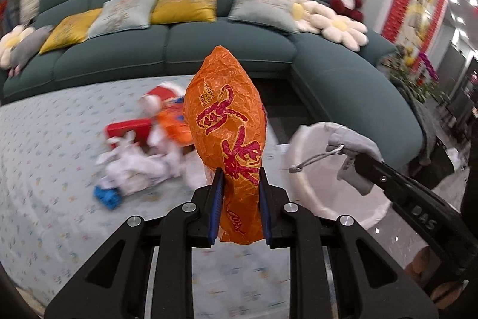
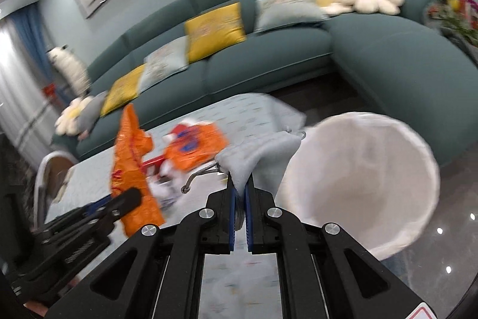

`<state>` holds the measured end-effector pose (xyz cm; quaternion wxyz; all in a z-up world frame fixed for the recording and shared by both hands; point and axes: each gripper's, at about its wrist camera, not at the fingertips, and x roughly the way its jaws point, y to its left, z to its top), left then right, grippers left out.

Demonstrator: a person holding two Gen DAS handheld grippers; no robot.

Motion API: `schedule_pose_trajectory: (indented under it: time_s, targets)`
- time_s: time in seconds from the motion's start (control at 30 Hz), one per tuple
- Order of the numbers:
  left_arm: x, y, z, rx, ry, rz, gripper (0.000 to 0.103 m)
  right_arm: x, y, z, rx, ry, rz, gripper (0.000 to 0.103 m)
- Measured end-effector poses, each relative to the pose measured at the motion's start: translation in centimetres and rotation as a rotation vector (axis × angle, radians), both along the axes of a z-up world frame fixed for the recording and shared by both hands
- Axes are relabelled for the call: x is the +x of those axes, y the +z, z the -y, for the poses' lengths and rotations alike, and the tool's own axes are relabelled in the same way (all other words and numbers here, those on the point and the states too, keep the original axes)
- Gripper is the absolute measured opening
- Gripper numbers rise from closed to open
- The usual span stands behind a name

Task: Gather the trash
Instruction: 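Carry the orange bag with the left gripper into the white bin and release, then move both grippers back to the table over the remaining trash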

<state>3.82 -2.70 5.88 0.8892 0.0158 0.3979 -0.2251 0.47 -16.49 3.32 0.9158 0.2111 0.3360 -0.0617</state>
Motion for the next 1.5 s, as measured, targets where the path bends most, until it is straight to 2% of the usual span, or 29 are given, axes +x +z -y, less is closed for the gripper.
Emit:
schedule_pose_trajectory:
  time_s: [0.3,0.5,0.73,0.8,0.87,0.97,1.17,1.33,1.43,1.5]
  targets:
    - [0.0,-1.4,8.7,-0.001,-0.191,-0.019,0.021,-1.2,-2.2,5.5,-0.005,-0.178,-0.015,0.006]
    - [0.8,-2.7,11.9,-0.013,-0.246,-0.054,0.023,-1.8,-3.9,8.1,0.033,-0.257,-0.041,0.006]
    - [1.9,-4.0,14.0,-0.023,-0.287,-0.095,0.027,-1.5,-4.4,9.3,0.051,-0.286,-0.048,0.007]
    - [2.0,-4.2,14.5,-0.025,-0.289,-0.099,0.036,-1.7,-4.6,9.5,0.043,-0.301,-0.049,0.014]
    - [2.2,-4.3,14.6,-0.029,-0.281,-0.097,0.044,-1.6,-4.6,9.5,0.040,-0.304,-0.053,0.016]
    - [2.4,-4.5,14.6,-0.033,-0.271,-0.102,0.044,-1.5,-4.8,9.5,0.036,-0.311,-0.063,0.020]
    - [2.6,-4.5,13.6,-0.038,-0.245,-0.102,0.047,-1.6,-4.7,9.4,0.015,-0.317,-0.052,0.039]
    - [2.9,-4.1,11.9,-0.047,-0.209,-0.092,0.049,-1.3,-4.4,8.3,-0.036,-0.300,-0.049,0.049]
    - [3.0,-3.8,10.7,-0.054,-0.175,-0.081,0.057,-1.1,-4.2,7.8,-0.056,-0.290,-0.035,0.058]
    - [3.2,-3.6,9.4,-0.063,-0.152,-0.071,0.061,-1.2,-4.0,7.5,-0.058,-0.281,-0.018,0.069]
